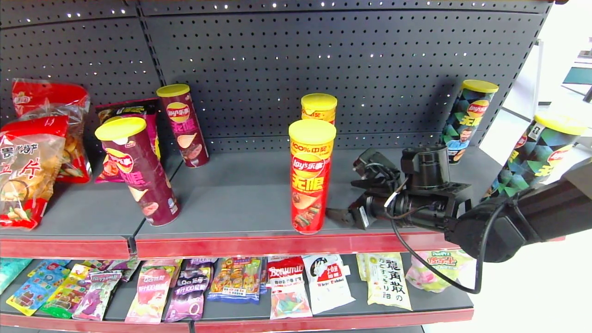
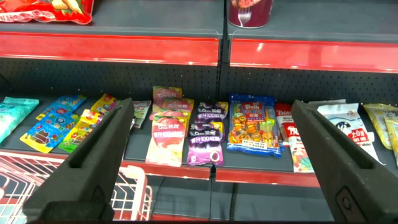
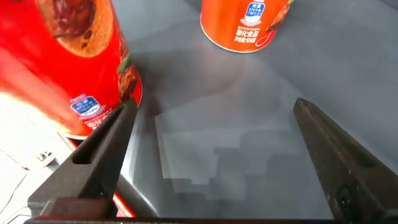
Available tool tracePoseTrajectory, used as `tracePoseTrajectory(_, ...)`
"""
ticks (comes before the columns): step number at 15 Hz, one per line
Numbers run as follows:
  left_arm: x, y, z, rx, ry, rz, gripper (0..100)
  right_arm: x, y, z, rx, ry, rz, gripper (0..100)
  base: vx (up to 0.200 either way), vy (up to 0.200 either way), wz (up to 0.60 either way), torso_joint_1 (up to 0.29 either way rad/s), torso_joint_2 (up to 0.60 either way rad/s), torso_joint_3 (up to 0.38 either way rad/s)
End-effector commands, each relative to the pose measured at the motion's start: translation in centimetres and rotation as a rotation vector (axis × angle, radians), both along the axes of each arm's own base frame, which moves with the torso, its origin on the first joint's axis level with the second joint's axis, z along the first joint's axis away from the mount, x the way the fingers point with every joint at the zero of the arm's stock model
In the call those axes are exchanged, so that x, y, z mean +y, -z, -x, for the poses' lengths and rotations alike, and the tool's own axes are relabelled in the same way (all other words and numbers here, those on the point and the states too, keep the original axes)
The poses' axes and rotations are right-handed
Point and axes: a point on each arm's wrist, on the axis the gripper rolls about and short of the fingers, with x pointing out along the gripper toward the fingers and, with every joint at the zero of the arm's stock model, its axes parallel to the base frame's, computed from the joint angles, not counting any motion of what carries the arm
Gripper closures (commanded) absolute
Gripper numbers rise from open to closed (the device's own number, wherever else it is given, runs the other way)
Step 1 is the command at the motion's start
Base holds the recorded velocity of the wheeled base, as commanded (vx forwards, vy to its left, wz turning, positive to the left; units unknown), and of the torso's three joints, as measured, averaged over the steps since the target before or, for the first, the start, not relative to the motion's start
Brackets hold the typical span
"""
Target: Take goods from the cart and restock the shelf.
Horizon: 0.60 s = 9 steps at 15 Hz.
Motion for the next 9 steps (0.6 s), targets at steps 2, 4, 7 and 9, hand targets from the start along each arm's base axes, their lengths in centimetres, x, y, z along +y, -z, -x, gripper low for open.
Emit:
tracePoseTrajectory(2,0.00,0.00,-0.01,0.001,-0.001,0.000,0,0.20,0.18,-0.16,0.002,-0.003,0.001,0,0.000,0.000,0.00,0.000,0.00,0.000)
tracePoseTrajectory(4,0.00,0.00,-0.01,0.001,-0.001,0.000,0,0.36,0.11,-0.12,-0.001,-0.008,0.000,0,0.000,0.000,0.00,0.000,0.00,0.000)
tracePoseTrajectory(7,0.00,0.00,-0.01,0.001,-0.001,0.000,0,-0.15,0.19,-0.23,0.003,0.007,0.002,0,0.000,0.000,0.00,0.000,0.00,0.000)
tracePoseTrajectory(9,0.00,0.00,-0.01,0.001,-0.001,0.000,0,-0.56,0.17,-0.28,0.005,0.018,0.002,0,0.000,0.000,0.00,0.000,0.00,0.000)
